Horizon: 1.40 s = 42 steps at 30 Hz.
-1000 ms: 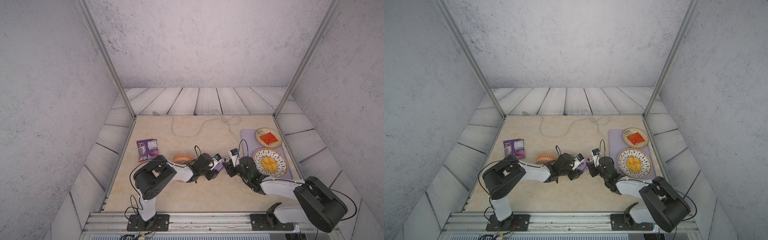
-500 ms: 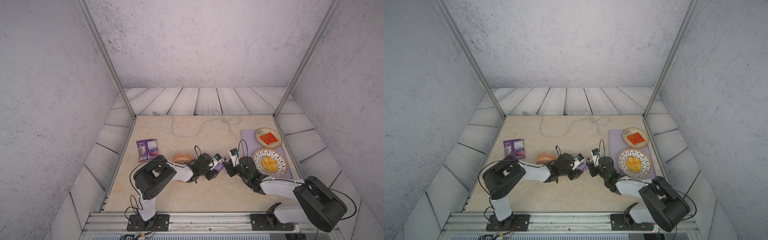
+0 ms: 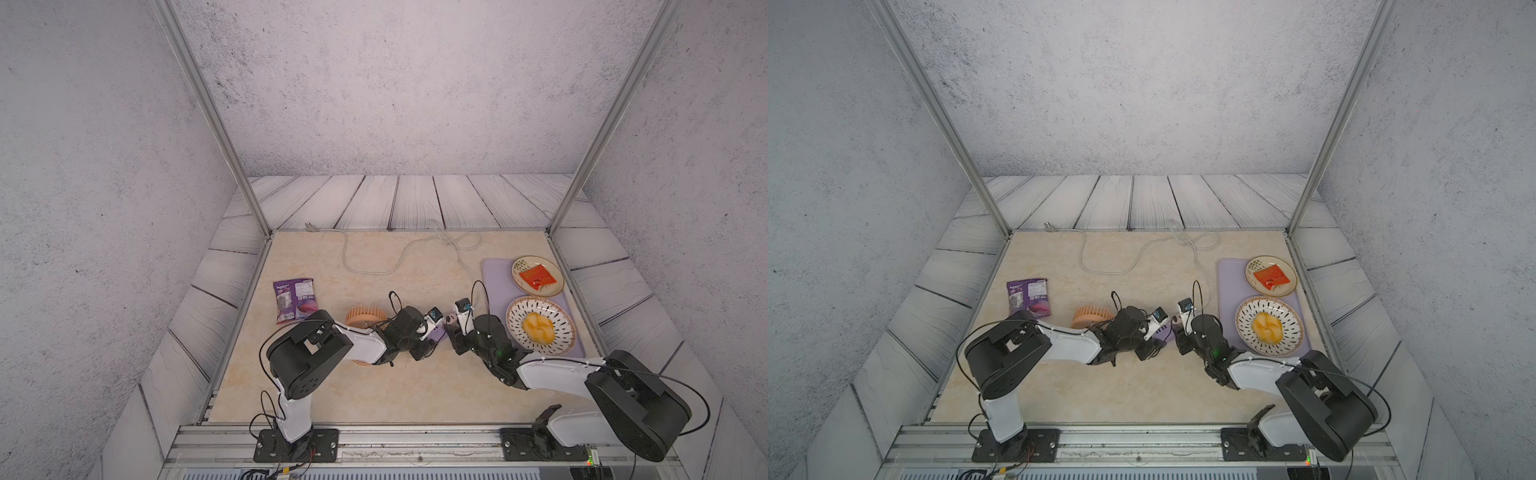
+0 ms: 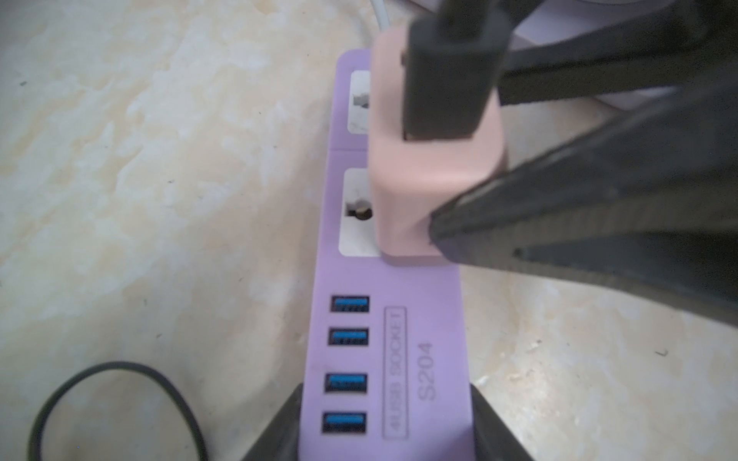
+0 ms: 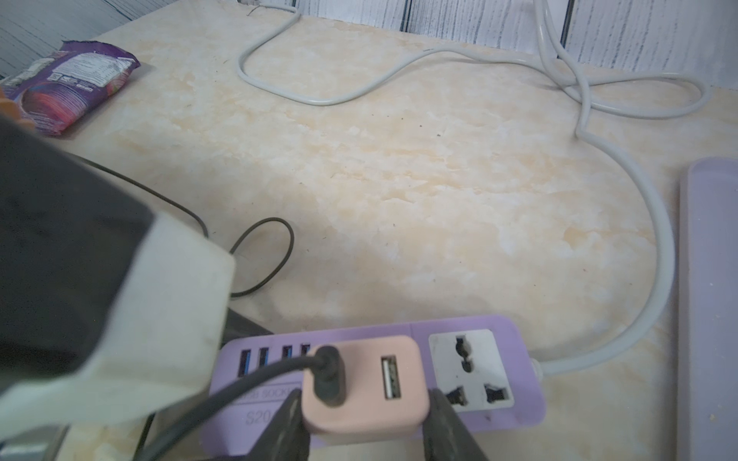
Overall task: Unplug the desk fan from the power strip
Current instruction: Remove the plug from the socket.
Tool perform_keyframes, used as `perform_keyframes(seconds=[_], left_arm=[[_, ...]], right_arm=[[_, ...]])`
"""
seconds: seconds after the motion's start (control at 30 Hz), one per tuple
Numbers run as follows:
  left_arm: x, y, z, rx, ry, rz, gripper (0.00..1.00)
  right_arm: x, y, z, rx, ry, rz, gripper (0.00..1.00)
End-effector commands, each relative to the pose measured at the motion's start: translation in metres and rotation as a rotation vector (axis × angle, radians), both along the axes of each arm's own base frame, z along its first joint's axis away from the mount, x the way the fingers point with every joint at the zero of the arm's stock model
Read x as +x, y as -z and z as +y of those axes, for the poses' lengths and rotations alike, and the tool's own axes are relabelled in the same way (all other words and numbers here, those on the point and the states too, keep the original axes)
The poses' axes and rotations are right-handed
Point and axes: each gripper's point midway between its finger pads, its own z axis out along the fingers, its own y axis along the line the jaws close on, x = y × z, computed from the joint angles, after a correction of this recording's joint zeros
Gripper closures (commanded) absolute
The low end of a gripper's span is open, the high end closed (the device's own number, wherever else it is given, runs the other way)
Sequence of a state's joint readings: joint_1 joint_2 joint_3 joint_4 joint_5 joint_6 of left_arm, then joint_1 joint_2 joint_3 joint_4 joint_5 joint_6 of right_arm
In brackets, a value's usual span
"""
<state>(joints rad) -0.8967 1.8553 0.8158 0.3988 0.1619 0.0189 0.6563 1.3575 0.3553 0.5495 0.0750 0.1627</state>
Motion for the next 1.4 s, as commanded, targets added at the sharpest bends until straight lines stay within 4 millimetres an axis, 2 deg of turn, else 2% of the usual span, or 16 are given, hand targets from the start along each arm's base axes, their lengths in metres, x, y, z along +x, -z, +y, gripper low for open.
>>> perform_keyframes(seconds=[0.0,0.23,0.57,0.8,1.0,1.37], left_arm=[[0.001,-0.016,-0.010,-0.048,0.017,-0.006,0.92],[0.000,-0.016,-0.008,-0.045,0.014,-0.008,0.92],[-0.001,-0.016,-0.007,-0.049,0.014,-0.013,0.93],[0.000,-0.016,-0.008,-0.054,0.015,-0.014,0.93],[0.000,-0.017,-0.008,-0.055,0.013,-0.015,0.93],[0.001,-0.020,-0.009,-0.054,0.017,-0.018,0.93]], right_arm=[[-0.007,0.006,0.004,-0.012,-0.016,0.037,0.60],[-0.004,0.009,-0.006,0.025,0.057,0.030,0.62],[-0.002,0.011,-0.004,0.032,0.061,0.053,0.63],[-0.008,0.014,0.003,0.008,-0.005,0.065,0.65],[-0.011,0.008,0.011,0.010,-0.050,0.058,0.66],[-0.007,0.000,0.002,0.029,0.020,0.050,0.66]])
